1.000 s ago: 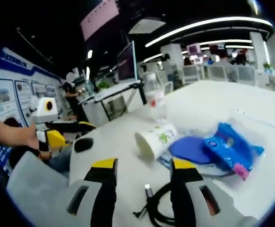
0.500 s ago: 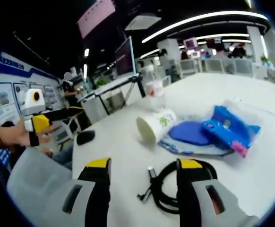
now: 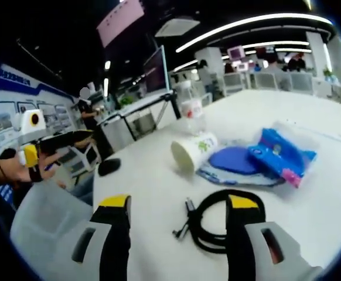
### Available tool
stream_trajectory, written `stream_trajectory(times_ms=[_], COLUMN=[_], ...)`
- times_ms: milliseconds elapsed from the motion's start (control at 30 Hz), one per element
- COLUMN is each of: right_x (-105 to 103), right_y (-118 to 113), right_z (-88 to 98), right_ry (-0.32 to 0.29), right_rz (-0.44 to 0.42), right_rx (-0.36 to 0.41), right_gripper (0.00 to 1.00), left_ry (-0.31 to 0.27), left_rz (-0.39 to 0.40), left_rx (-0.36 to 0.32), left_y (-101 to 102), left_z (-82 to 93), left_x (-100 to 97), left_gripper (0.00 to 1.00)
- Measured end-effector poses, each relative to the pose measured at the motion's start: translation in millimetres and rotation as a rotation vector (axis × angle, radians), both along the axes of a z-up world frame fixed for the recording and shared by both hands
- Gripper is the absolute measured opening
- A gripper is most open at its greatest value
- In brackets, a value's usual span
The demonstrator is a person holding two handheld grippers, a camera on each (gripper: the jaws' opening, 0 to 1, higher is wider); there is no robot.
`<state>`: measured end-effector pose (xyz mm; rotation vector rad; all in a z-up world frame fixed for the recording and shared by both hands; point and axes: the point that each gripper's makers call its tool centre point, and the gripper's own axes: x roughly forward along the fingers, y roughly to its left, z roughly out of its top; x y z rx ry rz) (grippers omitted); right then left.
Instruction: Arrange the tabletop items into an orderly group along one side of the table until the central work area is clear of visible clutter.
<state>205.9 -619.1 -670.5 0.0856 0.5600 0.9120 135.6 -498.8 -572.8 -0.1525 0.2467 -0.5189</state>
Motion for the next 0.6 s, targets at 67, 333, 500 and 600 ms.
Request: stream_trajectory(times_ms=[67, 333, 500, 600], right_x=[-1, -3, 7, 13], right_y=[-1, 0, 1, 4], right_z=[0.6, 10.8, 18.4, 24.8], right_ry=[-0.001, -0.026, -0.040, -0.059], right_rz=[0.004, 0.029, 0.031, 0.038], right_rx=[-0.002, -0.022, -0.035, -0.039], right_gripper=[0.65, 0.68, 0.70, 0.71], left_ry=[-0.008, -0.032, -0.075, -0.088], left_rz=[-0.003, -0.020, -0.020, -0.013], left_rx=[0.014, 0.050, 0.047, 0.073], left_y=[-5, -20, -25, -26], left_z=[1.4, 5.6, 16.1, 16.7], left_x=[-3.4, -14.4, -21.0, -25.6], left_gripper=[0.93, 0.99, 0.99, 0.99])
